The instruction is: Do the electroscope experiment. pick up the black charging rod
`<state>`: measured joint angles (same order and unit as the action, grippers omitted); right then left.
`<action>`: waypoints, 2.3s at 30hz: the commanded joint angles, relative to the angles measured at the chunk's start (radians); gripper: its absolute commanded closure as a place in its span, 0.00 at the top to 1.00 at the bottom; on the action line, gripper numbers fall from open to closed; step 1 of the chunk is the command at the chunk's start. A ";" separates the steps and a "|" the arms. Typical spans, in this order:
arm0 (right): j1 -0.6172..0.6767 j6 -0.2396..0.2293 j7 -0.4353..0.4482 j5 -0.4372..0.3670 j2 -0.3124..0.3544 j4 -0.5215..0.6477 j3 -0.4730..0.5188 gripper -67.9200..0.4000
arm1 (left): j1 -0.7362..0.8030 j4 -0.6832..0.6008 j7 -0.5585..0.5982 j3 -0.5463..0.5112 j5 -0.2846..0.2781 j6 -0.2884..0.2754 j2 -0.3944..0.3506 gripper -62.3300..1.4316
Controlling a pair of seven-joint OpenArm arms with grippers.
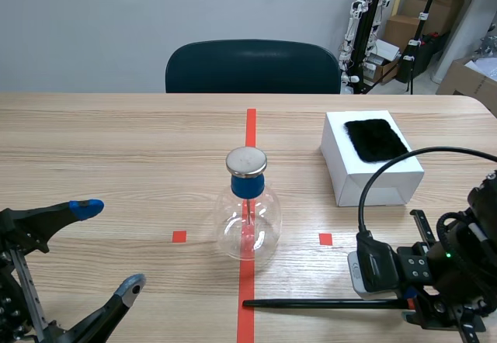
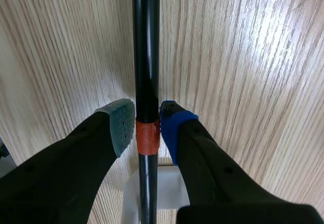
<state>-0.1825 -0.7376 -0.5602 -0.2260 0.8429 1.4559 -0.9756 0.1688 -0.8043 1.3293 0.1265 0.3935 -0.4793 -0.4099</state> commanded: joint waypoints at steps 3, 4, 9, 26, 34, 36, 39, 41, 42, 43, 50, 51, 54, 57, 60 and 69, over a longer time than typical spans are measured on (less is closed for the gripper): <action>-0.014 -0.008 -0.007 -0.006 0.018 0.017 0.006 0.21 | -0.003 -0.006 0.014 -0.002 -0.008 0.001 -0.001 1.00; -0.014 -0.008 -0.007 -0.007 0.019 0.017 0.006 0.21 | -0.003 -0.006 0.014 -0.002 -0.008 0.001 -0.001 1.00; -0.014 -0.008 -0.018 -0.011 0.019 0.017 0.006 0.21 | -0.003 -0.006 0.014 -0.002 -0.008 0.001 -0.001 1.00; -0.014 -0.008 -0.018 -0.013 0.019 0.017 0.006 0.01 | -0.003 -0.006 0.014 -0.002 -0.008 0.001 -0.001 1.00; -0.014 -0.008 -0.032 -0.013 0.019 0.017 0.006 0.02 | -0.003 -0.006 0.014 -0.002 -0.008 0.001 -0.001 1.00; -0.014 -0.008 -0.034 -0.013 0.019 0.017 0.006 0.03 | -0.003 -0.006 0.014 -0.002 -0.008 0.001 -0.001 1.00; -0.014 -0.008 -0.037 -0.013 0.019 0.017 0.006 0.17 | -0.003 -0.006 0.014 -0.002 -0.008 0.001 -0.001 1.00; -0.014 -0.008 -0.037 -0.013 0.019 0.017 0.006 0.27 | -0.003 -0.006 0.014 -0.002 -0.008 0.001 -0.001 1.00; -0.014 -0.008 -0.037 -0.013 0.019 0.017 0.006 0.31 | -0.003 -0.006 0.014 -0.002 -0.008 0.001 -0.001 1.00; -0.014 -0.008 -0.037 -0.013 0.019 0.018 0.006 0.32 | -0.003 -0.006 0.014 -0.002 -0.008 0.001 -0.001 1.00; -0.014 -0.008 -0.036 -0.040 0.053 0.074 0.006 0.33 | -0.003 -0.006 0.014 -0.002 -0.008 0.001 -0.001 1.00; -0.014 -0.008 -0.039 -0.040 0.053 0.076 0.007 0.33 | -0.003 -0.006 0.014 -0.002 -0.008 0.001 -0.001 1.00; -0.014 -0.008 -0.042 -0.040 0.052 0.076 0.008 0.33 | -0.003 -0.006 0.014 -0.002 -0.008 0.001 -0.001 1.00; -0.014 -0.008 -0.043 -0.040 0.052 0.076 0.008 0.33 | -0.003 -0.006 0.014 -0.002 -0.008 0.001 -0.001 1.00; -0.014 -0.008 -0.044 -0.040 0.051 0.075 0.008 0.33 | -0.003 -0.006 0.014 -0.002 -0.008 0.001 -0.001 1.00; -0.014 -0.008 -0.044 -0.036 0.043 0.072 0.008 0.33 | -0.003 -0.006 0.014 -0.002 -0.008 0.001 -0.001 1.00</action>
<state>-0.1825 -0.7376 -0.6048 -0.2623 0.8860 1.5253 -0.9756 0.1688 -0.8043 1.3293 0.1265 0.3935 -0.4793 -0.4099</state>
